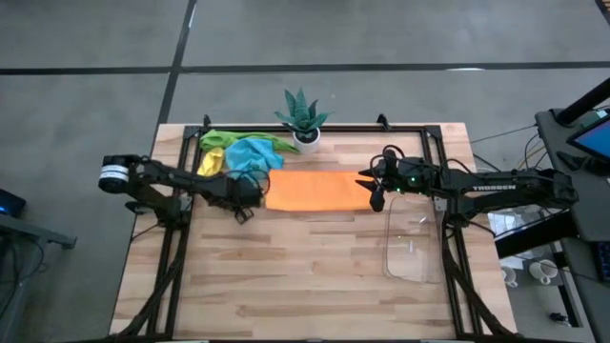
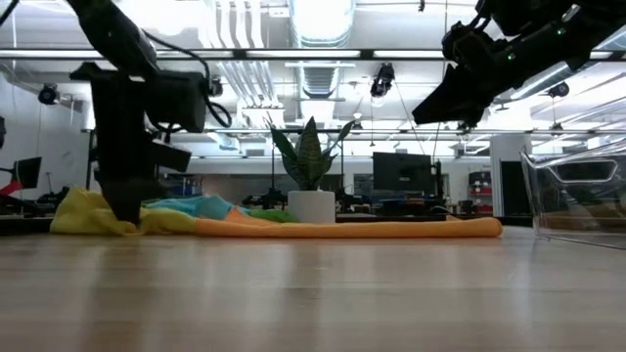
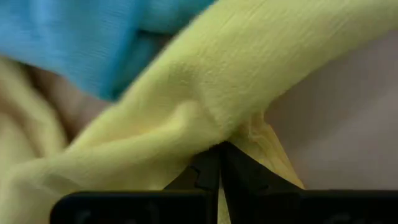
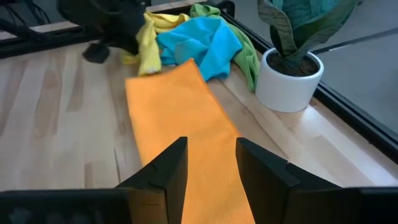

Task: Roll microfiber towels into tight, uniform cylinder then place into a basket
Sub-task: Adjust the yellow microfiber cloth, then adjust the orange microfiber cloth

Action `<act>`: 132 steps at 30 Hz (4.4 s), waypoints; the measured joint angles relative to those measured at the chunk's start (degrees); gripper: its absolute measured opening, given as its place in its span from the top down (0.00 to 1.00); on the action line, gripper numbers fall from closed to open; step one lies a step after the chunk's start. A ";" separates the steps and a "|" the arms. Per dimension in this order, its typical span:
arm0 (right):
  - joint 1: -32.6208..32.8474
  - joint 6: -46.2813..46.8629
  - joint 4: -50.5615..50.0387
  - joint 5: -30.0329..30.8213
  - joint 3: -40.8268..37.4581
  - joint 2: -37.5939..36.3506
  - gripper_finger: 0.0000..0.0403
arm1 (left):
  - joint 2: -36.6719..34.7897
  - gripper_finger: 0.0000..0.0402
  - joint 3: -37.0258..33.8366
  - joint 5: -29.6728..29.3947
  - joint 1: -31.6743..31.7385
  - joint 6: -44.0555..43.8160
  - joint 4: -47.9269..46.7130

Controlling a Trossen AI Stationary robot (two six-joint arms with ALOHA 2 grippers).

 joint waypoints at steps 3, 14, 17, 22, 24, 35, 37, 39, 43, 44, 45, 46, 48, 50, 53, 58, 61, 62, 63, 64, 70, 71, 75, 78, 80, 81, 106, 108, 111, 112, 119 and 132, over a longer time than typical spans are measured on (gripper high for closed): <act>0.00 -0.01 0.81 -0.02 0.04 0.00 0.68 | 0.37 1.00 -0.20 -4.87 4.25 0.92 1.18; 0.04 0.06 0.76 0.00 0.03 0.02 0.68 | 0.39 1.00 -0.13 -10.88 18.70 17.49 21.45; 0.04 0.14 0.64 -0.02 0.02 0.02 0.68 | -0.32 1.00 1.30 -11.17 21.00 19.67 21.36; 0.04 0.19 0.58 -0.02 0.02 0.02 0.69 | -3.56 1.00 2.68 -5.81 20.23 19.77 20.71; 0.04 0.21 0.50 0.00 0.00 0.02 0.69 | -5.36 1.00 2.79 -1.30 19.38 19.19 20.61; 0.04 0.67 0.15 -0.02 -0.14 0.02 0.69 | -15.67 1.00 2.79 4.11 11.23 11.95 17.14; 0.04 0.67 0.32 -0.02 -0.13 0.02 0.69 | -16.39 1.00 2.75 4.45 8.56 11.91 18.95; 0.04 0.67 0.41 -0.02 -0.13 0.02 0.69 | -16.14 1.00 2.47 5.09 5.19 11.92 22.66; 0.04 0.67 0.52 -0.02 -0.15 0.02 0.69 | -11.81 1.00 1.86 5.14 -1.30 11.89 28.86; 0.04 0.67 0.53 -0.02 -0.15 0.02 0.69 | -10.28 1.00 1.85 5.01 -2.48 11.63 29.37; 0.04 0.67 0.50 -0.02 -0.15 0.02 0.69 | -8.63 1.00 1.85 4.49 -3.40 10.77 29.28; 0.04 0.67 0.50 -0.02 -0.15 0.02 0.69 | -7.05 1.00 1.81 3.45 -4.18 9.66 28.98; 0.04 0.67 0.50 -0.02 -0.16 0.02 0.69 | -4.11 1.00 1.79 2.15 -5.23 7.11 27.64; 0.04 0.67 0.50 -0.02 -0.17 0.02 0.70 | -1.99 1.00 1.77 1.49 -5.74 4.68 25.86; 0.04 0.67 0.48 -0.04 -0.17 0.02 0.69 | 0.46 1.00 1.66 -2.70 -5.88 1.23 22.76; 0.04 0.67 0.46 -0.02 -0.17 0.02 0.69 | 4.56 1.00 0.10 -2.17 -4.49 -0.18 21.78; 0.04 0.67 0.46 -0.02 -0.17 0.02 0.69 | 6.48 1.00 0.08 -4.19 -2.92 -0.18 21.69; 0.04 0.67 0.46 -0.02 -0.17 0.02 0.69 | 7.00 1.00 0.06 -6.24 -2.27 -0.20 21.45; 0.03 0.67 0.48 -0.02 -0.17 0.02 0.69 | 7.28 1.00 0.06 -8.85 -1.56 -0.18 21.21; 0.04 0.68 0.48 -0.02 -0.17 0.02 0.69 | 7.36 1.00 0.00 -10.81 -0.75 -0.18 20.25; 0.04 0.67 0.50 -0.02 -0.17 0.02 0.70 | 7.15 1.00 0.91 -21.10 6.93 0.35 13.12; 0.04 0.67 0.48 -0.04 -0.17 0.02 0.70 | 7.19 1.00 0.81 -22.17 8.50 1.03 12.47; 0.04 1.11 0.50 -0.03 -0.17 0.02 0.70 | 6.47 1.00 1.02 -24.02 12.91 1.66 11.84; 0.04 1.08 0.50 -0.04 -0.17 0.02 0.70 | 4.32 1.00 2.02 -22.35 13.12 3.14 12.21; 0.04 1.06 0.52 -0.03 -0.17 0.02 0.70 | 2.20 1.00 2.76 -19.68 12.53 4.53 12.13; 0.04 1.06 0.50 -0.04 -0.17 0.02 0.70 | 0.96 1.00 3.29 -17.94 12.22 4.81 12.07; 0.02 1.52 0.46 -0.04 -0.20 0.02 0.71 | -10.16 1.00 6.49 -34.11 14.24 10.88 11.27; 0.02 1.52 0.43 -0.04 -0.20 0.02 0.71 | -8.99 1.00 6.47 -31.26 15.18 10.80 11.33; 0.04 1.52 0.41 -0.04 -0.20 0.02 0.71 | -6.39 1.00 6.37 -24.61 16.31 10.51 12.48; 0.02 1.52 0.41 -0.04 -0.20 0.02 0.71 | -5.18 1.00 6.27 -23.45 16.66 10.50 12.70; 0.04 1.72 0.43 -0.04 -0.20 0.02 0.71 | 3.71 1.00 6.40 -23.98 19.49 14.54 17.47; 0.03 1.72 0.19 -0.06 -0.20 0.02 0.72 | 1.89 0.73 14.79 -20.04 23.23 28.00 21.01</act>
